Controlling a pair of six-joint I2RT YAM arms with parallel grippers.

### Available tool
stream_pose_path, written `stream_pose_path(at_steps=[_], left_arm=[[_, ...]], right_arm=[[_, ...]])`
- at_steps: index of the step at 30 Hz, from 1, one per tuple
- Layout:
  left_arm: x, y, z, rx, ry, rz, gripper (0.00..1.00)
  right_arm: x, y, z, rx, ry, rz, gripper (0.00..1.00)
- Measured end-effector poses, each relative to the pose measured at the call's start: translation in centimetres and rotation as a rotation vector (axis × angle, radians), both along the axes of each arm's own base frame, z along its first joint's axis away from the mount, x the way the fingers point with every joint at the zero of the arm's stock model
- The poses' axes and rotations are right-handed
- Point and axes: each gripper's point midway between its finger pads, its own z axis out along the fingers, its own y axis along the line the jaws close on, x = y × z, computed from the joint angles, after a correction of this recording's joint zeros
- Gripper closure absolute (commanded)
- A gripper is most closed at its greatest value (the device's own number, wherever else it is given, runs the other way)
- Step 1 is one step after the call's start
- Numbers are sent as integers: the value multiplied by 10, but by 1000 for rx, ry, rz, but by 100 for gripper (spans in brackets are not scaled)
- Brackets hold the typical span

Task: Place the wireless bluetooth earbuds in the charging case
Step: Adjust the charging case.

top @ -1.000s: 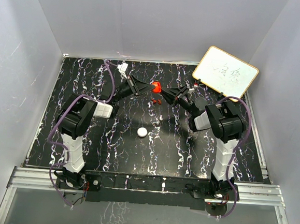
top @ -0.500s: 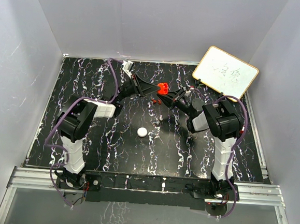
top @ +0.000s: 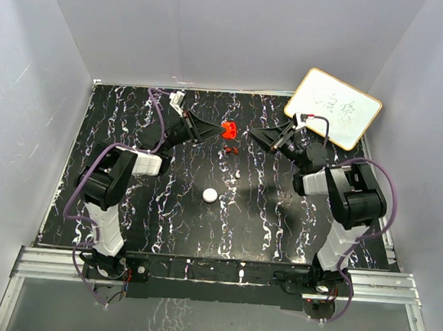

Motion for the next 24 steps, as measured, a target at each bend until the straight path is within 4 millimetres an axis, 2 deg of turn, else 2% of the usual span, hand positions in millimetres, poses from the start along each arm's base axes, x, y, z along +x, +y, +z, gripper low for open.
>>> stream_pose_path(at_steps=[3, 5, 15, 24], left_arm=[[-1, 2, -5, 10, 4, 1, 100], [-3, 2, -8, 17, 5, -3, 100], [-8, 1, -10, 31, 0, -32, 100], [-14, -4, -11, 32, 0, -50, 100]], right_arm=[[-11, 0, 27, -65, -172, -14, 62], [-15, 1, 33, -92, -235, -12, 60], [-15, 8, 19, -171, -305, 33, 59], [-18, 25, 24, -181, -361, 87, 58]])
